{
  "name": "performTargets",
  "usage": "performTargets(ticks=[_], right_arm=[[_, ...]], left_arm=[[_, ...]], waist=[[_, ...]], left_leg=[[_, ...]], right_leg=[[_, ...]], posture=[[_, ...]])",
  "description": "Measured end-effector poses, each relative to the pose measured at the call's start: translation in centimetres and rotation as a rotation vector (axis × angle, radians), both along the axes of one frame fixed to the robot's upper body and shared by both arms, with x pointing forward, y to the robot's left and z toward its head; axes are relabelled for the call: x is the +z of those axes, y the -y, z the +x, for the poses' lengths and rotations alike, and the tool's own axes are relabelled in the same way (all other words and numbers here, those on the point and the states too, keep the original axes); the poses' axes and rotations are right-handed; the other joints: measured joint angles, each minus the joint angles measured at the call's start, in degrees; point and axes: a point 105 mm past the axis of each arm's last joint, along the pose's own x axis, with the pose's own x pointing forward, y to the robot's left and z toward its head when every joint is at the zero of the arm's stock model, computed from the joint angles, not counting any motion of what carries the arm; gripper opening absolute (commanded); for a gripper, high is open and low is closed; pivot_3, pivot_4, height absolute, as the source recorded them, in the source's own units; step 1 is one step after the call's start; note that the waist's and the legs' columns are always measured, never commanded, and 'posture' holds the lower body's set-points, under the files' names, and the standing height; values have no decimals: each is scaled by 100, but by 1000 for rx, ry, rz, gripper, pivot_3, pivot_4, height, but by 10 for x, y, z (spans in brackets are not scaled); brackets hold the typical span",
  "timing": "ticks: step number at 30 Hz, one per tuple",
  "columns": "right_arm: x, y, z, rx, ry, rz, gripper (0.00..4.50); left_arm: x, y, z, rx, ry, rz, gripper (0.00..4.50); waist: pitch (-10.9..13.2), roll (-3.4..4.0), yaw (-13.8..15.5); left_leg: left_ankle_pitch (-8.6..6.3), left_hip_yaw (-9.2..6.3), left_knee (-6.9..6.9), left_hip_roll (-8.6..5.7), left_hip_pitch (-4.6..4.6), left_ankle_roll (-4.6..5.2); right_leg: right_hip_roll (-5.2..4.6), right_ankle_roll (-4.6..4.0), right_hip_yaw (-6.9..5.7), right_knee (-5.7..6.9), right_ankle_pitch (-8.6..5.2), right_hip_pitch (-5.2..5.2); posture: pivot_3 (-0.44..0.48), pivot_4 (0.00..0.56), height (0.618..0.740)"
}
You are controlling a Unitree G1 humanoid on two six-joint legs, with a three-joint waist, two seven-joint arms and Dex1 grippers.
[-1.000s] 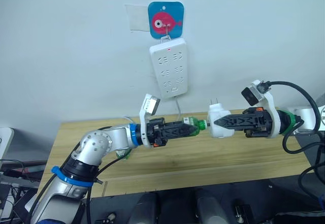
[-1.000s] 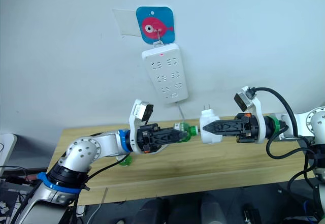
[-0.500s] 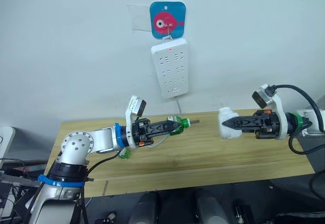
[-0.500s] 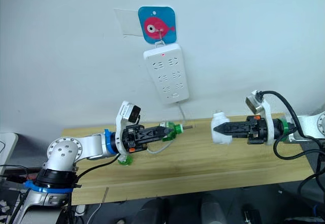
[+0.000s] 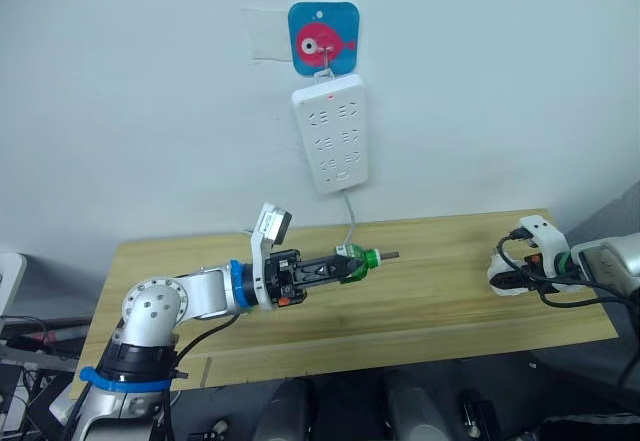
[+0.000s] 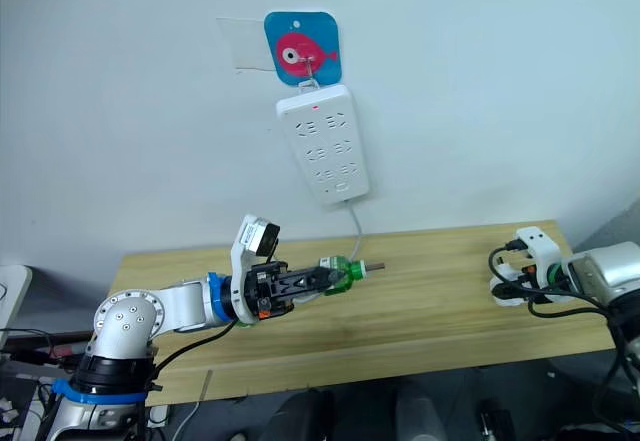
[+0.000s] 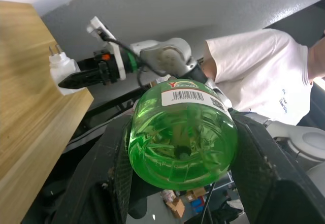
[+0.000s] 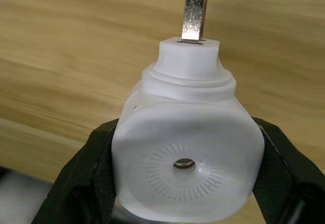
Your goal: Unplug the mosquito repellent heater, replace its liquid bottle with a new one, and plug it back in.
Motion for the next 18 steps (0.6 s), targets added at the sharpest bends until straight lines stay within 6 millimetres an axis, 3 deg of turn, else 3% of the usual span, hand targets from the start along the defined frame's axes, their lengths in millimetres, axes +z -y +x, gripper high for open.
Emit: performTargets(ticks=[5,8,18], right_arm=[[-4,13,16,17,1,-59,3033],[-6,28,13,-3,-24,-96,3033],[-15,34,4,-38,-92,-77,3033]], left_arm=[[-6,-3,-11,9,-3,18,2264],[-11,-6,-13,23,-20,33,2264],[-10,-5,-21,20,-10,36,2264]], waist=[[76,17,62],[118,13,120],[134,8,165]], left_leg=[[0,1,3,-5,-1,0],[1,-5,3,-5,-1,-2],[2,-5,5,-8,0,-4]], right_leg=[[-6,-1,2,3,0,0],[-6,-2,-2,7,0,0],[-30,-3,-2,14,0,0]], posture=[[15,283,740],[27,287,740],[48,285,740]])
